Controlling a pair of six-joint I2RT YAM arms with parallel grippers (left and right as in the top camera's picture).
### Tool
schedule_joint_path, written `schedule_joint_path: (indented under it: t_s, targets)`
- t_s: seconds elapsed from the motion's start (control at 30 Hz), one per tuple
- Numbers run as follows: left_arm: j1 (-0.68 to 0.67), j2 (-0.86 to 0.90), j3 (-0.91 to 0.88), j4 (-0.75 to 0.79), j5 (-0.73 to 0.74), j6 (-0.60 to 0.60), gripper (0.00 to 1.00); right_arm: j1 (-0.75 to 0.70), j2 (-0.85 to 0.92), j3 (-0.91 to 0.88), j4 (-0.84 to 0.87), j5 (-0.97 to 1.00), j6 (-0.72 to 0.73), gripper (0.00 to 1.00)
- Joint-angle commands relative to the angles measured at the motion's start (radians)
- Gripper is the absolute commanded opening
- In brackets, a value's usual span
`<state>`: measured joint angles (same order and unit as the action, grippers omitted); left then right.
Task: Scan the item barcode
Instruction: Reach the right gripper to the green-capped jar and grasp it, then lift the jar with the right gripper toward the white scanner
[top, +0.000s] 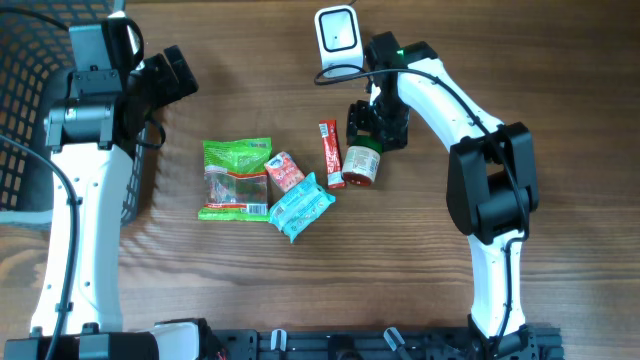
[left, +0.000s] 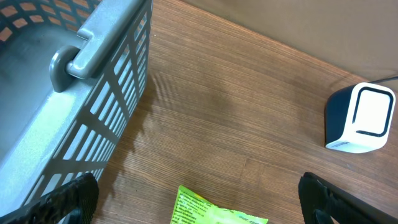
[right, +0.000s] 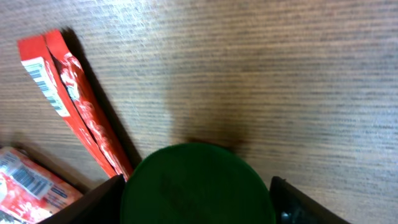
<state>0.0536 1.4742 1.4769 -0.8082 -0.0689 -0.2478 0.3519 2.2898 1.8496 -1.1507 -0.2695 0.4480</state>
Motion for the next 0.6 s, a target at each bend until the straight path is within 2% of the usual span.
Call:
schedule_joint_path:
  t_s: [0.0,0.13,0.33,0.43,0.53,0.57]
  targets:
    - [0.003,-0.008,0.008,0.003,-0.003,0.009,1.00,0.000,-0.016,-0.007,0.011,-0.010,-0.024,0.70]
    - [0.004,-0.008,0.008,0.003,-0.003,0.009,1.00,0.000,-0.144,-0.007,-0.008,0.068,-0.029,0.64]
    - [0.004,-0.008,0.008,0.003,-0.003,0.009,1.00,0.005,-0.373,-0.008,-0.061,0.219,-0.022,0.64]
    - [0.003,-0.008,0.008,0.003,-0.003,0.009,1.00,0.056,-0.409,-0.015,-0.118,0.482,0.105,0.63]
    - [0.003,-0.008,0.008,0.003,-0.003,0.009,1.00,0.121,-0.409,-0.091,-0.060,0.620,0.183,0.63]
    - [0.003,-0.008,0.008,0.003,-0.003,0.009,1.00,0.154,-0.409,-0.168,0.011,0.675,0.226,0.63]
